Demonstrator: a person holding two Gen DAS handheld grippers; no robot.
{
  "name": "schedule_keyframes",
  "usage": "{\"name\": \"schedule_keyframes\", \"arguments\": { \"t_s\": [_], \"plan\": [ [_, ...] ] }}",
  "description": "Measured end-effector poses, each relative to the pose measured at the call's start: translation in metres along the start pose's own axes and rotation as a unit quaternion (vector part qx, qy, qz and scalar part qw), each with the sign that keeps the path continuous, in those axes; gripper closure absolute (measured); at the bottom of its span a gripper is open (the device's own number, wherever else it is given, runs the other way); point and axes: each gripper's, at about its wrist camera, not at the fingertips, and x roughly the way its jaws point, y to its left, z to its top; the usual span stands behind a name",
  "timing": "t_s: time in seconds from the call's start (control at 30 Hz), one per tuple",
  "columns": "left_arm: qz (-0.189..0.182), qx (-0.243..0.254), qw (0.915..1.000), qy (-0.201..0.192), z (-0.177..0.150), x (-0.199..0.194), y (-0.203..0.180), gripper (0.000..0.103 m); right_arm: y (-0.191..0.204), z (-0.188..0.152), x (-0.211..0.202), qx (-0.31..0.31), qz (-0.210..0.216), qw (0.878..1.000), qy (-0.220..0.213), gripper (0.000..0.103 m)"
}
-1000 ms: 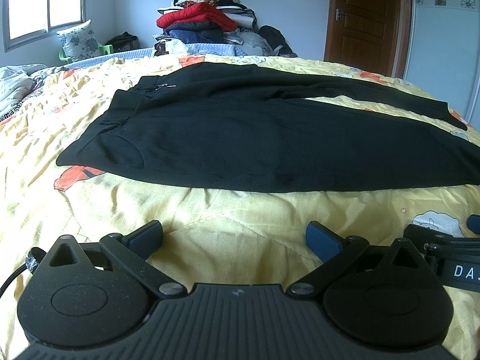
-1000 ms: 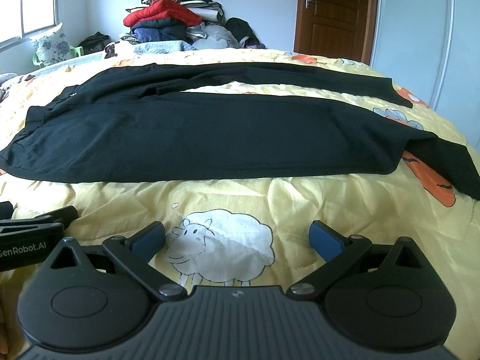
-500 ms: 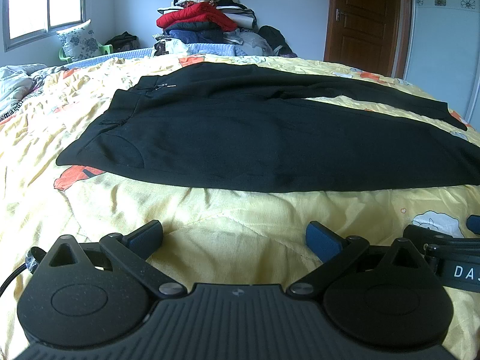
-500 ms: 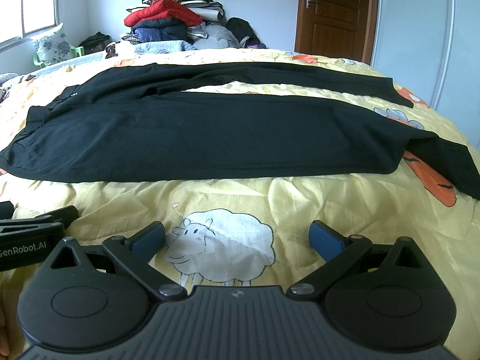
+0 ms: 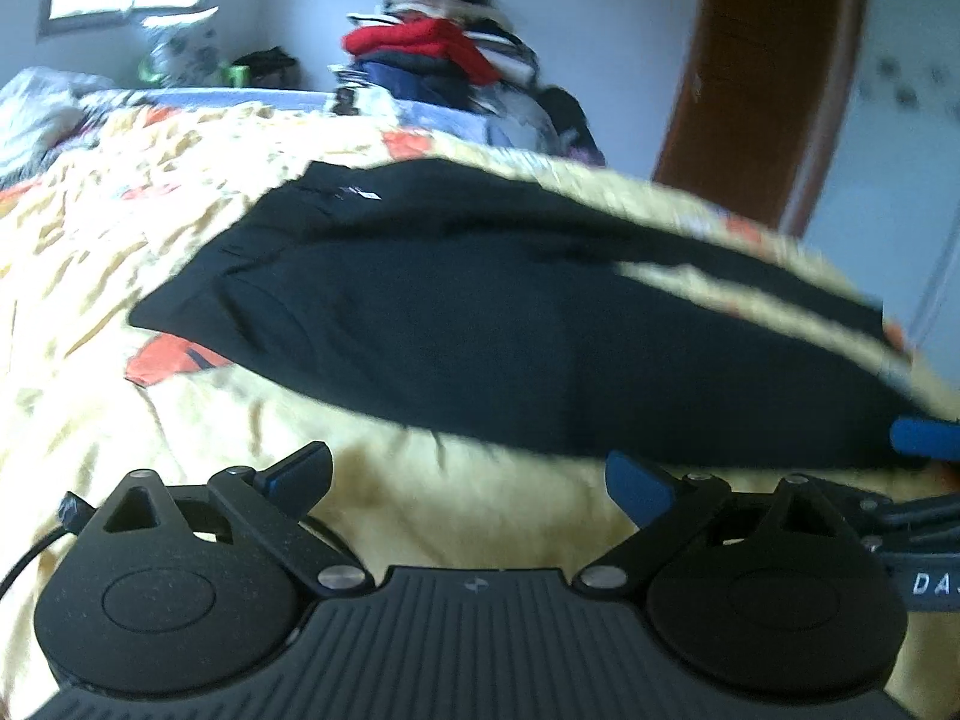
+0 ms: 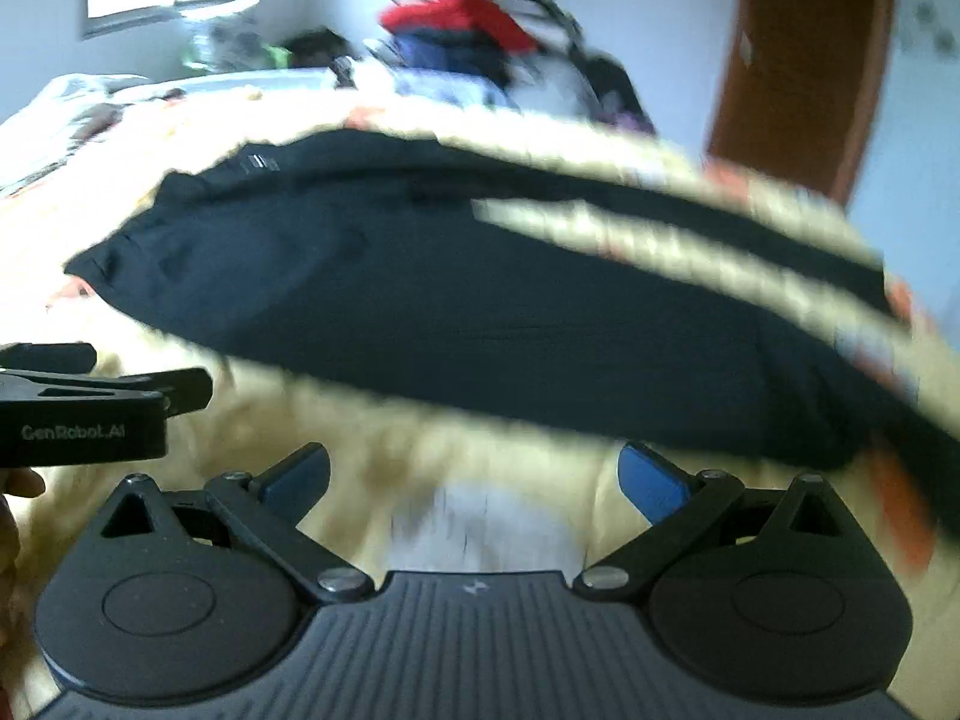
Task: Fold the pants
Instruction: 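Move both tools to the trouser waistband and grasp its two corners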
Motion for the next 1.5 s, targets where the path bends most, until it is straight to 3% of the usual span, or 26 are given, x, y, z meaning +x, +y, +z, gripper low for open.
{"name": "schedule_keyframes", "arguments": {
  "t_s": [0.13, 0.2, 0.3, 0.4, 0.47, 0.53, 0.6, 0.73, 0.87, 0.97, 1.07, 1.23, 1.37, 1.43, 1.47, 1.5],
  "plan": [
    [0.024, -0.008, 0.9996, -0.014, 0.027, -0.004, 0.015, 0.005, 0.017, 0.039, 0.004, -0.132, 0.009, 0.988, -0.075, 0.000],
    [0.064, 0.007, 0.9970, -0.044, 0.039, -0.006, 0.021, 0.005, 0.030, 0.051, 0.014, -0.228, 0.033, 0.969, -0.091, 0.000],
    [0.097, 0.010, 0.9929, -0.068, 0.055, -0.003, 0.033, 0.005, 0.050, 0.063, 0.036, -0.363, 0.070, 0.926, -0.080, 0.000],
    [0.097, -0.026, 0.9932, -0.059, 0.072, 0.007, 0.050, 0.005, 0.060, 0.081, 0.060, -0.430, 0.080, 0.894, -0.100, 0.000],
    [0.092, -0.057, 0.9928, -0.051, 0.081, 0.016, 0.060, 0.006, 0.063, 0.096, 0.077, -0.444, 0.052, 0.886, -0.124, 0.000],
    [0.101, -0.080, 0.9903, -0.053, 0.086, 0.023, 0.065, 0.004, 0.065, 0.120, 0.097, -0.431, 0.029, 0.891, -0.140, 0.000],
    [0.115, -0.082, 0.9886, -0.052, 0.089, 0.028, 0.071, 0.004, 0.063, 0.151, 0.121, -0.402, 0.037, 0.906, -0.128, 0.000],
    [0.126, -0.036, 0.9907, -0.038, 0.100, 0.045, 0.067, 0.004, 0.055, 0.199, 0.175, -0.332, 0.071, 0.938, -0.066, 0.000],
    [0.140, 0.003, 0.9896, -0.032, 0.107, 0.065, 0.063, 0.003, 0.053, 0.226, 0.231, -0.287, 0.120, 0.950, -0.003, 0.000],
    [0.139, 0.000, 0.9900, -0.024, 0.111, 0.079, 0.067, 0.003, 0.048, 0.238, 0.260, -0.253, 0.169, 0.952, 0.026, 0.000],
    [0.129, -0.009, 0.9915, -0.015, 0.111, 0.090, 0.070, 0.002, 0.049, 0.247, 0.282, -0.244, 0.210, 0.946, 0.020, 0.000],
    [0.123, -0.012, 0.9923, 0.012, 0.125, 0.119, 0.072, 0.002, 0.061, 0.265, 0.311, -0.241, 0.240, 0.940, 0.030, 0.000],
    [0.154, -0.006, 0.9873, 0.038, 0.140, 0.154, 0.076, 0.003, 0.069, 0.271, 0.340, -0.220, 0.262, 0.936, 0.084, 0.001],
    [0.175, -0.004, 0.9828, 0.059, 0.146, 0.174, 0.081, 0.002, 0.070, 0.269, 0.351, -0.202, 0.288, 0.929, 0.113, 0.024],
    [0.184, -0.003, 0.9811, 0.061, 0.148, 0.181, 0.083, 0.001, 0.069, 0.268, 0.354, -0.190, 0.297, 0.928, 0.120, 0.051],
    [0.193, -0.002, 0.9792, 0.063, 0.150, 0.187, 0.087, 0.000, 0.068, 0.267, 0.355, -0.183, 0.303, 0.927, 0.121, 0.070]
  ]
}}
